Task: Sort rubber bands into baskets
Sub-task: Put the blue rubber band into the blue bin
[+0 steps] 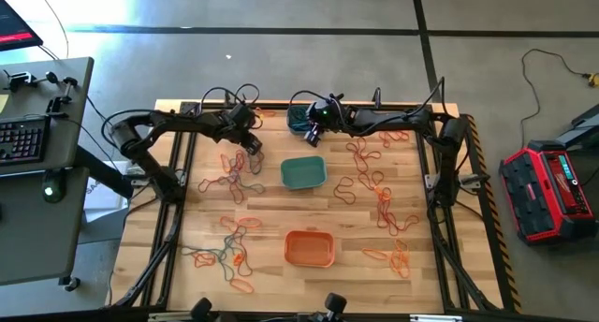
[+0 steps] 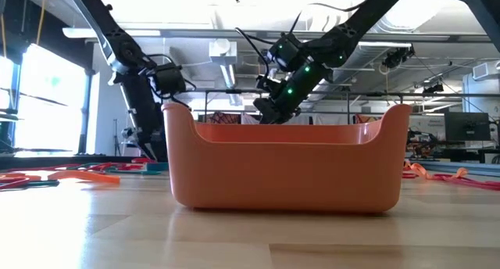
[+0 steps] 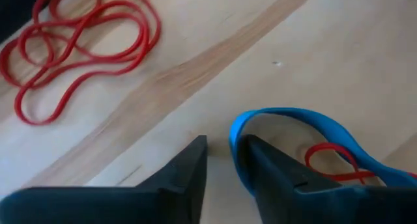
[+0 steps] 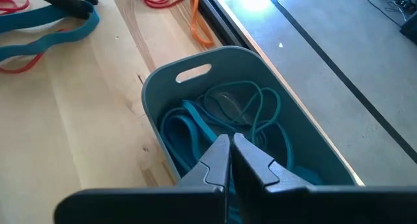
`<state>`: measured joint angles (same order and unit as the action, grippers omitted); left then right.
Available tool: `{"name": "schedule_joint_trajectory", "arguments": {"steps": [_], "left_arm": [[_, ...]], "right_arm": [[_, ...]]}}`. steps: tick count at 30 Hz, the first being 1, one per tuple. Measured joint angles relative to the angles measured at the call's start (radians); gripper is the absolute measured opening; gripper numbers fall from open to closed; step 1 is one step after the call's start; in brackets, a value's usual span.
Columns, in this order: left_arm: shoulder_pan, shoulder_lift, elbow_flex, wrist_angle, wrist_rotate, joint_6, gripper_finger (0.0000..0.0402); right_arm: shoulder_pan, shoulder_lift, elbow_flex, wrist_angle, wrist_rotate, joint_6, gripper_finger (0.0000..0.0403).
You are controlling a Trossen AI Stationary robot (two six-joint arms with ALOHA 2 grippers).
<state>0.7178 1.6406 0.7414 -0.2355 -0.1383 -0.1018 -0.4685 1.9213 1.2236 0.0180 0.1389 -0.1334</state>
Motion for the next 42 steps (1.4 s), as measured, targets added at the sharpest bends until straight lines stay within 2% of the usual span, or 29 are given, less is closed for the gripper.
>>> {"name": "schedule_joint_trajectory", "arguments": {"steps": [5, 7, 13, 28, 38, 42], "left_arm": [[0.002, -0.014, -0.002, 0.031, -0.011, 0.087, 0.0018], [-0.002, -0.038, -0.003, 0.046, -0.034, 0.113, 0.0006], [-0.026, -0.143, -0.003, 0.059, -0.136, 0.137, 0.0002], [-0.090, -0.451, -0.003, 0.035, -0.239, 0.193, 0.0001], [-0.169, -0.567, -0.003, 0.034, -0.232, 0.188, 0.0001], [-0.182, -0.581, -0.002, 0.042, -0.118, 0.123, 0.0001]], "right_arm": [[0.000, 0.000, 0.000, 0.002, 0.000, -0.006, 0.0005], [0.000, 0.000, 0.000, 0.008, 0.000, -0.010, 0.0005], [0.000, 0.000, 0.000, 0.008, 0.000, -0.024, 0.0005], [0.004, 0.000, 0.000, 0.009, 0.000, -0.003, 0.0005], [0.004, 0.000, 0.000, 0.005, -0.007, 0.002, 0.0005], [0.004, 0.000, 0.000, -0.006, -0.068, 0.002, 0.0005]]}}
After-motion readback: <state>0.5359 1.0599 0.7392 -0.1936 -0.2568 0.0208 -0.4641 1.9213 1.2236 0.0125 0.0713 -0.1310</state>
